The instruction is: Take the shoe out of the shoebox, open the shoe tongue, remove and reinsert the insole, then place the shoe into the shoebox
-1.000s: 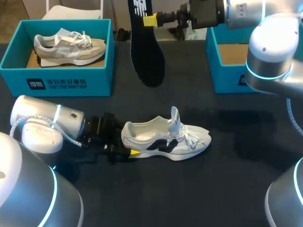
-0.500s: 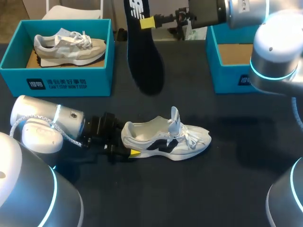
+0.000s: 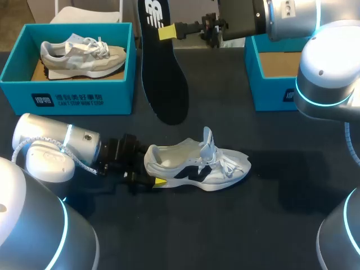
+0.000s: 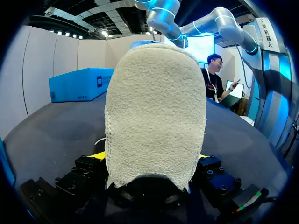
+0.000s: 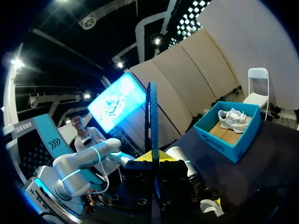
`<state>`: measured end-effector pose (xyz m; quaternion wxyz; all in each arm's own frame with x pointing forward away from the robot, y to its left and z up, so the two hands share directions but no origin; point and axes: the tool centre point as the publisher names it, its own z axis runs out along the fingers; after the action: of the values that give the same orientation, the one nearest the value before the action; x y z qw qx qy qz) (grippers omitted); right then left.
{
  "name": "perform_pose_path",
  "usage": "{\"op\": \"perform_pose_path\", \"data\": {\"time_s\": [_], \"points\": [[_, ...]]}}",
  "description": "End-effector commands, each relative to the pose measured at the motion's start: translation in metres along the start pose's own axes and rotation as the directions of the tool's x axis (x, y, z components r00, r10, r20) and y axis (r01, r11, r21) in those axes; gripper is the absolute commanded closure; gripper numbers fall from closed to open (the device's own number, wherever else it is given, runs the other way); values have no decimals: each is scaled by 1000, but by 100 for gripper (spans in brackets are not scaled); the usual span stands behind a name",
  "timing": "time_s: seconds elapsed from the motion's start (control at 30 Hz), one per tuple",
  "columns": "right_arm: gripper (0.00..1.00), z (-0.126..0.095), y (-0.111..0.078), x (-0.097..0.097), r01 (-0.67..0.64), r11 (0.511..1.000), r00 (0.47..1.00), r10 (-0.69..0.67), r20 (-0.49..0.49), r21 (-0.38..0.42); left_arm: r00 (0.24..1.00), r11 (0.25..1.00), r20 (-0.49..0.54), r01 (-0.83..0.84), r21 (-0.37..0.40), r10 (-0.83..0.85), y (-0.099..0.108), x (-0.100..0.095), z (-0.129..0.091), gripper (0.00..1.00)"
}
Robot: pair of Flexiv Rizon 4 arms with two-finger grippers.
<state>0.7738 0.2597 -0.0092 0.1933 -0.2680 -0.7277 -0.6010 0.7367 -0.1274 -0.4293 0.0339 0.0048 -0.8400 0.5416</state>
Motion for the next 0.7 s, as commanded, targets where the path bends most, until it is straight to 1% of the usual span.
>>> {"op": "perform_pose_path", "data": {"time_s": [0.03, 0.1, 0.23, 0.33, 0.43, 0.53, 0.57, 0.7], "points": [[100, 0, 0, 0, -2, 1000, 1000, 2, 3, 4, 1000, 1000, 0, 0, -2, 0, 4, -3, 2, 100], [100, 0, 0, 0, -2, 1000, 1000, 2, 3, 4, 1000, 1000, 0, 0, -2, 0, 4, -3, 2, 100], [100, -16, -4, 12, -79, 997, 997, 79, 6, 11, 1000, 1000, 0, 0, -2, 0, 4, -3, 2, 100], [100, -23, -4, 24, -102, 994, 995, 102, 8, 31, 1000, 1000, 0, 0, -2, 0, 4, -3, 2, 100], [100, -26, -7, 36, -119, 993, 993, 119, 2, 15, 1000, 1000, 0, 0, -2, 0, 4, -3, 2, 100], [100, -28, -12, 48, -132, 991, 991, 132, 5, -23, 1000, 1000, 0, 0, -2, 0, 4, -3, 2, 100], [100, -28, -13, 52, -136, 991, 990, 136, 23, -10, 1000, 1000, 0, 0, -2, 0, 4, -3, 2, 100], [100, -29, -22, 69, -161, 987, 986, 161, 40, -18, 1000, 1000, 0, 0, -2, 0, 4, -3, 2, 100]]}}
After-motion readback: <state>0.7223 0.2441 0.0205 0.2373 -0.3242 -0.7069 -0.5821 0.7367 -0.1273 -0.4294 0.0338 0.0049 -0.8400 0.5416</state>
